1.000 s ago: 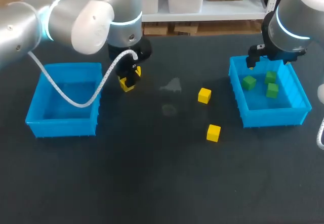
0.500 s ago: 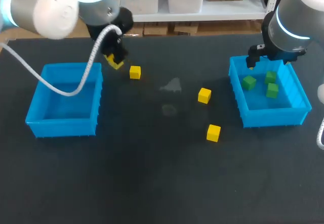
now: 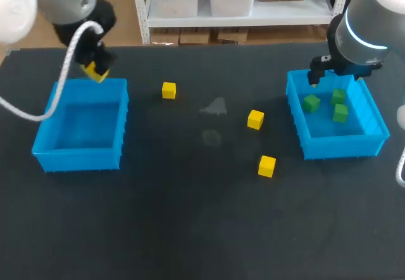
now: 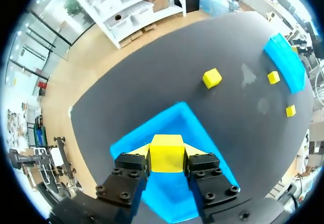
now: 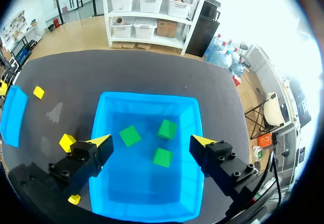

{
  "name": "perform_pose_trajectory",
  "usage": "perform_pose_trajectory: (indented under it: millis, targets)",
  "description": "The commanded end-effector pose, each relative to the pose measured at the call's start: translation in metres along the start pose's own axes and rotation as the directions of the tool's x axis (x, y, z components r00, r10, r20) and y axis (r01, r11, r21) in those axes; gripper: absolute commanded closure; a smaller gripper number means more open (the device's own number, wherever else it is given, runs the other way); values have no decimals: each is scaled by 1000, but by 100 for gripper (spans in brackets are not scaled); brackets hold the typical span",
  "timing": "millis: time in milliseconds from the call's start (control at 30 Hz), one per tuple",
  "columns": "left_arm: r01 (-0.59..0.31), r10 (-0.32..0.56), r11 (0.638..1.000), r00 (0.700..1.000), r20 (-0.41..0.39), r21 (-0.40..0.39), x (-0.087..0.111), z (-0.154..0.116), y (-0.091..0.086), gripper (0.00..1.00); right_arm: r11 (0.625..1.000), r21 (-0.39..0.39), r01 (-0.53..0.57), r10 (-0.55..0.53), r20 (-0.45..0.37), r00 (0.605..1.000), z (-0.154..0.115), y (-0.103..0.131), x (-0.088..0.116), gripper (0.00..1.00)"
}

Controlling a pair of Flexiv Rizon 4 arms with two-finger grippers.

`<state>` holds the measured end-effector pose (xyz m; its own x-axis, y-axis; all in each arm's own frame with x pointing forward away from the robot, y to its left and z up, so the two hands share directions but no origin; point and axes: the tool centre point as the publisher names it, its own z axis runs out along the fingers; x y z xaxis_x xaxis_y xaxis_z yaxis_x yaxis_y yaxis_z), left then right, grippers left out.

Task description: Put the green cubes in the right bin and the yellow cubes in the left bin.

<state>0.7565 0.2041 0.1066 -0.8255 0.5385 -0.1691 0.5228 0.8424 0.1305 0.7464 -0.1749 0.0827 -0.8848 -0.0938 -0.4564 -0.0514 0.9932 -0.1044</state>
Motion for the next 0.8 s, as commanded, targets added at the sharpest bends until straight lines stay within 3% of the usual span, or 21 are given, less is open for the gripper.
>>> perform_pose_trajectory:
  millis: [33,133,167,200,233,467,800]
  targets:
    - [11,-12,1000,995,96,5,22,2,1,100,1000,-1,0,0,1,1000,0,-1,1,0]
    - [9,-8,1000,998,66,-5,33,10,2,99,1000,-1,0,0,1,1000,0,-1,1,0]
    - [6,-6,1000,998,57,-1,37,12,1,72,1000,-1,0,0,1,1000,0,-1,1,0]
    - [2,-2,1000,999,47,2,40,14,-1,10,1000,-1,0,0,1,1000,0,-1,1,0]
    - [2,-2,1000,999,41,3,42,16,-1,0,1000,-1,0,0,1,1000,0,-1,1,0]
    - [-13,12,1000,1000,23,14,46,20,-3,0,1000,-1,0,0,1,1000,0,-1,1,0]
    - [-137,134,990,988,77,29,11,4,-12,0,1000,-1,0,0,1,1000,0,-1,1,0]
